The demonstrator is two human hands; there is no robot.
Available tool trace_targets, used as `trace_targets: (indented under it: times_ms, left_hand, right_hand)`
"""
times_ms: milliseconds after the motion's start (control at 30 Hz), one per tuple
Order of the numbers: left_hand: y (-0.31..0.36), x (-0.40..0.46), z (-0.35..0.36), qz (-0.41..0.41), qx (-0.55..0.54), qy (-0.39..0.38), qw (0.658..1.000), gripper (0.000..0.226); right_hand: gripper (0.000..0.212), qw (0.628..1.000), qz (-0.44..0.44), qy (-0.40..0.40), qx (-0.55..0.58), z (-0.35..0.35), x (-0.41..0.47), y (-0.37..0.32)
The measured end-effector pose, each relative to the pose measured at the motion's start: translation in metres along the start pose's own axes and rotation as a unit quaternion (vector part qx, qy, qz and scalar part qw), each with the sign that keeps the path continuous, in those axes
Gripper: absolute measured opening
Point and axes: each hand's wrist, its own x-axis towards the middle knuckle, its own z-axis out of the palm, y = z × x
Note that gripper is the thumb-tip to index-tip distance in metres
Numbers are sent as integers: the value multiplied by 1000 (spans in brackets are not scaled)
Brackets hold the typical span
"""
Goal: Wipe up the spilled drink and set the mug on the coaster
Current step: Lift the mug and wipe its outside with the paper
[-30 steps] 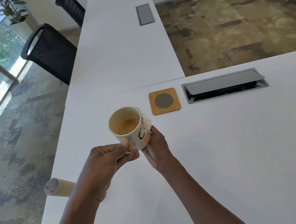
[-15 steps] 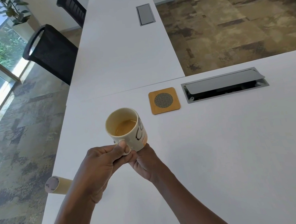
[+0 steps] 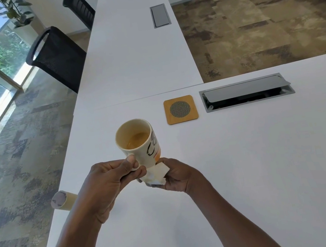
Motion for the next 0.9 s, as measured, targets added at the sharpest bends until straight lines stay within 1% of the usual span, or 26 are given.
trace_targets:
  times_ms: [67, 233, 333, 433, 500, 667, 767, 833, 900]
  left_hand:
    - [0, 0, -2, 4, -2, 4, 1000, 40]
    - [-2, 0, -8, 15, -6, 27, 1000, 35]
    - [-4, 0, -11, 12, -7, 30, 999, 37]
    - [-6, -1, -11, 10, -10, 26, 1000, 38]
    - [-7, -1, -10, 10, -9, 24, 1000, 38]
    - [-6, -2, -10, 8, 0, 25, 1000, 40]
    - [-5, -1, -12, 7, 1, 29, 1000, 39]
    - [-6, 0, -12, 5, 3, 28, 1000, 39]
    - [-6, 0, -12, 2, 3, 25, 1000, 39]
  right_hand:
    - [37, 999, 6, -5, -39, -8, -6, -2]
    - [31, 998, 5, -6, -62, -23, -24, -5]
    - [38, 994, -38, 19, -99, -30, -31, -4]
    - [45, 988, -79, 26, -127, -29, -33, -3]
    - [42, 981, -102, 58, -157, -26, -32, -2]
    - [37, 950, -131, 169, -228, -24, -25, 1]
    - [32, 954, -117, 178, -210, -22, -20, 1]
    - [36, 956, -116, 183, -197, -20, -17, 1]
    - [32, 940, -132, 205, -237, -17, -14, 2]
